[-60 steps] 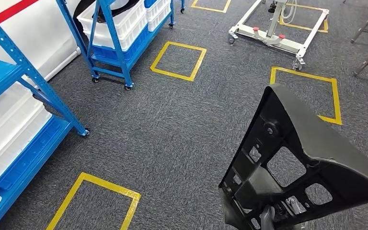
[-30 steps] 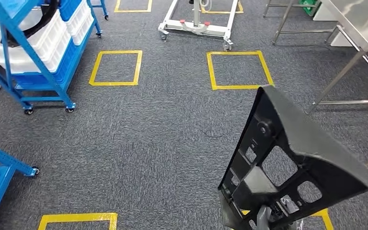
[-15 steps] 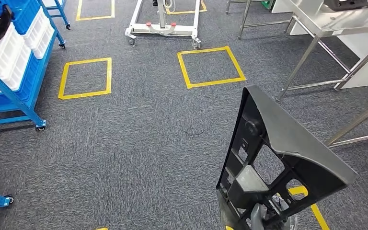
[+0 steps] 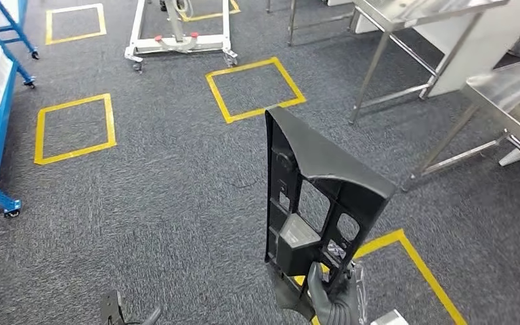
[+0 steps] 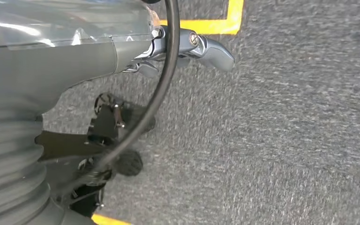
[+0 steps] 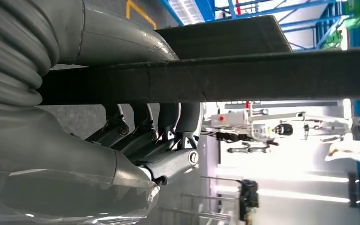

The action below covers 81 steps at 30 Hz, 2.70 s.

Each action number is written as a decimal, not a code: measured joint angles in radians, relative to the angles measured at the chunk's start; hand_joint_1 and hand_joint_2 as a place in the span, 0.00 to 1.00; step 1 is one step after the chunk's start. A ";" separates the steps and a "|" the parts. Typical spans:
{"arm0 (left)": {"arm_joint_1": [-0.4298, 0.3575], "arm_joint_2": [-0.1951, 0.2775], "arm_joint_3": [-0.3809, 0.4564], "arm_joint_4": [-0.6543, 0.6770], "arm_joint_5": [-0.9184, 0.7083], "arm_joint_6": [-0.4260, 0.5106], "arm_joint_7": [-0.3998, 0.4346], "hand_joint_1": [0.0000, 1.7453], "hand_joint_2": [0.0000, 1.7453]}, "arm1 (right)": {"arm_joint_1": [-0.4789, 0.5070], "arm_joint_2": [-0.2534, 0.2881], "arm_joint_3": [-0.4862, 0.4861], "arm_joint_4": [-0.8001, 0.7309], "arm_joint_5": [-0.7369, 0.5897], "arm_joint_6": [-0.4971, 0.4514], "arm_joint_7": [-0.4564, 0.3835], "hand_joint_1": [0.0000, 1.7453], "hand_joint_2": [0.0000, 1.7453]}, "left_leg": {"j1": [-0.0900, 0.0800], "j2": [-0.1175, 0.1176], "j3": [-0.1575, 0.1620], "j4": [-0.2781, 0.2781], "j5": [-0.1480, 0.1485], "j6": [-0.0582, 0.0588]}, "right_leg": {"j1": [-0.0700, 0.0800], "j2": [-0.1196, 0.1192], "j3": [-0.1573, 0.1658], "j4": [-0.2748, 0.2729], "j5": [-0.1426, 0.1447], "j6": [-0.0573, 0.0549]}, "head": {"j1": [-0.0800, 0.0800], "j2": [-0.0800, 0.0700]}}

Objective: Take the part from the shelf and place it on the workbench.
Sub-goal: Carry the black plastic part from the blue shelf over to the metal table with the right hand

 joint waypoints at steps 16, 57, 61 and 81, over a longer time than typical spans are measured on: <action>0.014 -0.024 -0.041 0.000 0.035 0.019 -0.037 0.00 1.00 | -0.022 -0.051 0.077 0.039 0.022 -0.091 0.002 1.00 1.00 | 0.013 -0.168 -0.045 0.008 0.036 0.018 | -0.016 0.145 -0.031 0.037 -0.013 0.032 | 0.000 0.000; -0.538 0.251 -0.212 0.010 -0.050 -0.070 0.874 0.00 1.00 | -0.257 -0.212 0.351 0.257 0.058 0.029 -0.054 1.00 1.00 | 0.009 -0.038 -0.066 0.017 0.039 0.010 | -0.001 -0.035 -0.087 0.041 0.043 0.022 | 0.004 0.000; -0.539 0.250 -0.212 0.011 -0.050 -0.070 0.874 0.00 1.00 | -0.258 -0.209 0.351 0.257 0.058 0.029 -0.054 1.00 1.00 | 0.007 -0.008 -0.047 0.011 0.025 -0.014 | 0.002 -0.003 -0.070 0.012 0.048 0.005 | 0.003 0.000; 0.022 0.205 -0.772 -0.119 0.369 -0.184 -0.399 0.00 1.00 | 0.008 -0.186 0.130 -0.010 0.301 -0.321 0.016 1.00 1.00 | 0.011 -0.123 -0.031 -0.016 0.037 0.033 | -0.019 0.046 -0.166 0.237 -0.080 0.048 | 0.002 0.000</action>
